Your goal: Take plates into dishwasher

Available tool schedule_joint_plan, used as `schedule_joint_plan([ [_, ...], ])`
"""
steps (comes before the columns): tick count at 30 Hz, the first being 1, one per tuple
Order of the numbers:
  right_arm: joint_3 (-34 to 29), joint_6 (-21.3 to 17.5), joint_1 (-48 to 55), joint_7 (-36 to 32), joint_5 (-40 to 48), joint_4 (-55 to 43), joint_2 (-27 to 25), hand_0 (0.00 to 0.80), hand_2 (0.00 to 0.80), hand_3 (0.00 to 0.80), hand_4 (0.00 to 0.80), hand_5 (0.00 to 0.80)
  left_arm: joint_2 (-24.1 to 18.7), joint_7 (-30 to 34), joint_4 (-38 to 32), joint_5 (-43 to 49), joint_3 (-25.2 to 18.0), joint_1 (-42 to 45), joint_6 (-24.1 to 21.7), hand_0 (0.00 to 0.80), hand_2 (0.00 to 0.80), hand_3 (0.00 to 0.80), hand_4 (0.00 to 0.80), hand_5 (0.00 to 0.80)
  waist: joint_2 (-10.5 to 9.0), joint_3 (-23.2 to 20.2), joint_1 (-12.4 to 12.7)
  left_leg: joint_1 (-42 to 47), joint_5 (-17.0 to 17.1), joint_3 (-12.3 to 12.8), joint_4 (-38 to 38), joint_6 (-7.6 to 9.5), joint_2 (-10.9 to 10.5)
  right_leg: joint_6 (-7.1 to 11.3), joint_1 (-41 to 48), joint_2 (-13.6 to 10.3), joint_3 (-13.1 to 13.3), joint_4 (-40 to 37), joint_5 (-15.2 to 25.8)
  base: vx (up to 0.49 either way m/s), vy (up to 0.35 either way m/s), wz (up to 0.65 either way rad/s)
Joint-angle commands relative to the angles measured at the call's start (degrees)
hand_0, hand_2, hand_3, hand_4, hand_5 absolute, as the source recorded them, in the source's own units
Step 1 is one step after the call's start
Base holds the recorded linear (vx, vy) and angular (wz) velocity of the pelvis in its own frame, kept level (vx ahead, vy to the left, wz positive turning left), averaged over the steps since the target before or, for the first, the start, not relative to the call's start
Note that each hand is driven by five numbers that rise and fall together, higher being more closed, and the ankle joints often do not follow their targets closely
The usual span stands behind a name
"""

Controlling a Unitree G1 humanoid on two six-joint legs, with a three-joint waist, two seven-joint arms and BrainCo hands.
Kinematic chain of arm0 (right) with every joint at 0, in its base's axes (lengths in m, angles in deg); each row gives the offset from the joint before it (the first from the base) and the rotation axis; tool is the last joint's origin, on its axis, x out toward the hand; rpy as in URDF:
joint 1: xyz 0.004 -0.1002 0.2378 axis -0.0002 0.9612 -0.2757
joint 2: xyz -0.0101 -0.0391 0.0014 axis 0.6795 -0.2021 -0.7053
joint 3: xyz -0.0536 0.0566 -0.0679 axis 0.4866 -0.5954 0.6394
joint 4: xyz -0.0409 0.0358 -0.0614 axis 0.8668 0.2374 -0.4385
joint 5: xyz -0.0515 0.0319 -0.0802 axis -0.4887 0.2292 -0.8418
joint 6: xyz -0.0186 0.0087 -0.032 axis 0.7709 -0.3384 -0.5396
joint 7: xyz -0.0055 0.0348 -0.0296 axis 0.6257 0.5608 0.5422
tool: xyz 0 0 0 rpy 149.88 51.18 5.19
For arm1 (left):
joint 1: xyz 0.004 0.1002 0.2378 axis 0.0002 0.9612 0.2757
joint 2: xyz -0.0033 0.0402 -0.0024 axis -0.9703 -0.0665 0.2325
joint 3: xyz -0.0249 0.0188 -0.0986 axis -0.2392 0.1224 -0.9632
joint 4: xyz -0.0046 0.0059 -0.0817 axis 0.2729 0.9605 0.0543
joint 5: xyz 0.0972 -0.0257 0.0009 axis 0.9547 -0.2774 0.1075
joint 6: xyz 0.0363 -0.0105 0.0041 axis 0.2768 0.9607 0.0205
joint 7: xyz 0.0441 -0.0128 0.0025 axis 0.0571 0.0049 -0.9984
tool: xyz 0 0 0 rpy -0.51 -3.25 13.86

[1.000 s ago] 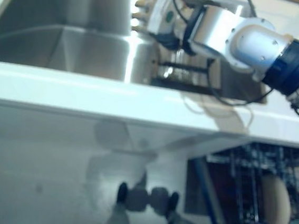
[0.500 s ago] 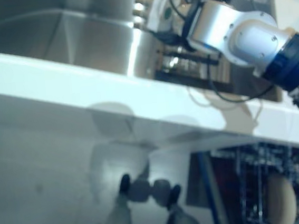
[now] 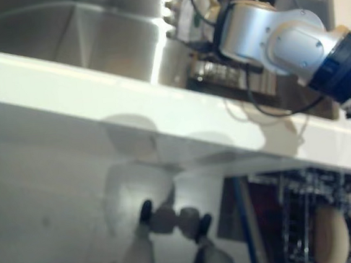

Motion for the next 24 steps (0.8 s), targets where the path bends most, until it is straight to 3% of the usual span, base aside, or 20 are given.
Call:
schedule_joint_plan([
  [1,3.0,-0.5,-8.2,-2.9,-1.2,4.3,-2.0,0.411,0.411,0.411,0.411,0.411,-1.5,0.6,-1.1,-1.0,0.5,3.5,0.1,0.0,0.0,0.0,0.0,0.0,-2.77,1.2,2.4,-1.0,-0.2,-0.9,-1.0,2.92,-1.8,4.45,0.6,-3.3,0.1,-0.1,2.2,0.0,0.0,0.0],
  [5,2.5,-0.2,-6.1,-6.8,-2.7,6.3,-1.9,0.493,0.493,0.493,0.493,0.493,-2.0,0.6,-1.0,-0.4,-0.1,3.6,0.0,0.0,0.0,0.0,0.0,0.0,-2.93,1.5,3.0,-0.9,-0.3,-1.4,-1.0,2.97,-1.9,4.49,1.0,-3.4,-0.5,-0.1,2.1,0.012,-0.017,0.01],
  [6,2.2,0.2,-5.5,-7.9,-3.9,7.1,-1.7,0.725,0.725,0.725,0.725,0.725,-2.3,0.7,-1.1,-0.4,-0.1,3.5,0.1,0.0,0.0,0.0,0.0,0.0,-2.93,1.7,3.1,-0.9,-0.3,-1.5,-1.0,2.98,-1.9,4.5,1.0,-3.4,-0.5,-0.1,2.1,0.0,0.0,0.0],
  [7,1.8,0.7,-5.0,-8.8,-4.1,8.1,-1.3,0.8,0.8,0.8,0.8,0.8,-2.5,0.8,-1.1,-0.3,-0.2,3.4,0.2,0.0,0.0,0.0,0.0,0.0,-2.96,1.8,3.2,-0.9,-0.2,-1.4,-1.0,2.98,-1.9,4.52,1.0,-3.4,-0.5,-0.1,2.2,0.0,0.0,0.0],
  [13,0.6,2.6,-3.4,-13.9,-7.4,13.5,0.5,0.8,0.8,0.8,0.8,0.8,-2.7,1.2,-0.5,-1.3,0.4,2.7,0.3,0.0,0.0,0.0,0.0,0.0,-2.55,2.0,3.5,-1.2,0.1,-1.5,-1.0,2.95,-2.1,4.51,0.7,-3.5,-0.7,-0.1,2.3,-0.008,0.006,0.01],
  [24,0.8,5.6,-3.8,-8.0,-4.2,18.7,1.9,0.8,0.8,0.8,0.8,0.8,-2.0,0.8,-0.2,-1.9,1.2,2.2,-0.2,0.0,0.0,0.0,0.0,0.0,-2.33,1.5,3.5,-1.1,0.3,-1.4,-1.0,2.89,-2.3,4.51,0.7,-3.6,-0.5,-0.1,2.4,-0.012,0.004,0.0],
])
